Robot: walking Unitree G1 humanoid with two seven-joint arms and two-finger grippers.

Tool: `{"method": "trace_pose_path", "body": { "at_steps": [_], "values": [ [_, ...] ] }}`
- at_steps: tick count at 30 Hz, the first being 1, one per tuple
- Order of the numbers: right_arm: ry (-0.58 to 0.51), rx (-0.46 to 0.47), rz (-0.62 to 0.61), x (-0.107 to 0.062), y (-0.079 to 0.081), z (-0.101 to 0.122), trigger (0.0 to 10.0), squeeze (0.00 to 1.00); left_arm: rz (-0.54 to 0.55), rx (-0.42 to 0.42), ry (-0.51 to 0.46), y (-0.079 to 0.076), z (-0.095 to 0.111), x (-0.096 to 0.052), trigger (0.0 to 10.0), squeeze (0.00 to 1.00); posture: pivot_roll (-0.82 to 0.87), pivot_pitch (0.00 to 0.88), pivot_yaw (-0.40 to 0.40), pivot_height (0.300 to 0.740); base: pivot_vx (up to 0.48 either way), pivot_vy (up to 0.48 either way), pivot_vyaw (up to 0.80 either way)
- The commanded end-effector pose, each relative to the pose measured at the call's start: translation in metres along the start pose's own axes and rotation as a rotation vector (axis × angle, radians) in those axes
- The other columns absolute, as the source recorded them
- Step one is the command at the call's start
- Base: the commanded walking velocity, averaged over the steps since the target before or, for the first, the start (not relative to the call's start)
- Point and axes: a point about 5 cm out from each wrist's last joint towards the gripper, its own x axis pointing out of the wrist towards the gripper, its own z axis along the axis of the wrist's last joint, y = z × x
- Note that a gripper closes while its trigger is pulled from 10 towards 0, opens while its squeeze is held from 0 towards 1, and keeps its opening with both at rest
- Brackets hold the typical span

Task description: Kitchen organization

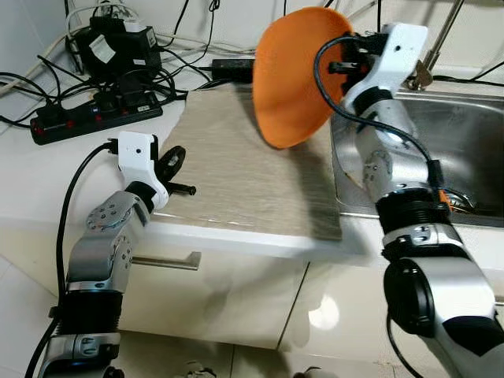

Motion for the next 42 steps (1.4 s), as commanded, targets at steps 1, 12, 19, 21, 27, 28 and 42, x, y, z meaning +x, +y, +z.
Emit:
{"method": "trace_pose_path", "body": {
  "at_steps": [1, 12, 19, 21, 27, 28, 42],
  "values": [
    [-0.048, -0.033, -0.036, 0.000, -0.012, 0.009, 0.0, 0.00, -0.009, 0.006, -0.007, -0.001, 0.002, 0.002, 10.0, 0.00, -0.02, 0.000, 0.025, 0.715, 0.000, 0.000, 0.00],
    [-0.118, -0.163, -0.125, 0.001, -0.052, 0.034, 0.0, 0.00, -0.014, 0.004, -0.003, -0.003, 0.001, 0.004, 10.0, 0.00, -0.03, 0.000, 0.027, 0.715, 0.000, 0.000, 0.00],
    [-0.121, -0.187, -0.154, -0.001, -0.061, 0.035, 0.0, 0.00, -0.015, 0.004, -0.001, -0.002, 0.000, 0.003, 10.0, 0.00, -0.03, 0.000, 0.031, 0.715, 0.000, 0.000, 0.00],
    [-0.115, -0.199, -0.165, -0.002, -0.065, 0.035, 0.0, 0.00, -0.015, 0.004, 0.000, -0.002, 0.000, 0.003, 10.0, 0.00, -0.03, 0.000, 0.031, 0.715, 0.000, 0.000, 0.00],
    [-0.069, -0.234, -0.216, -0.011, -0.080, 0.023, 0.0, 0.00, -0.017, 0.005, 0.005, -0.002, -0.001, 0.003, 10.0, 0.00, -0.03, 0.000, 0.036, 0.715, 0.000, 0.000, 0.00],
    [-0.061, -0.237, -0.222, -0.012, -0.082, 0.021, 0.0, 0.00, -0.018, 0.005, 0.006, -0.002, -0.001, 0.002, 10.0, 0.00, -0.03, 0.000, 0.037, 0.715, 0.000, 0.000, 0.00],
    [0.042, -0.210, -0.319, -0.030, -0.104, -0.005, 0.0, 0.00, -0.030, 0.016, 0.017, 0.000, 0.000, 0.002, 10.0, 0.00, -0.02, 0.000, 0.061, 0.715, 0.000, 0.000, 0.00]
  ]
}}
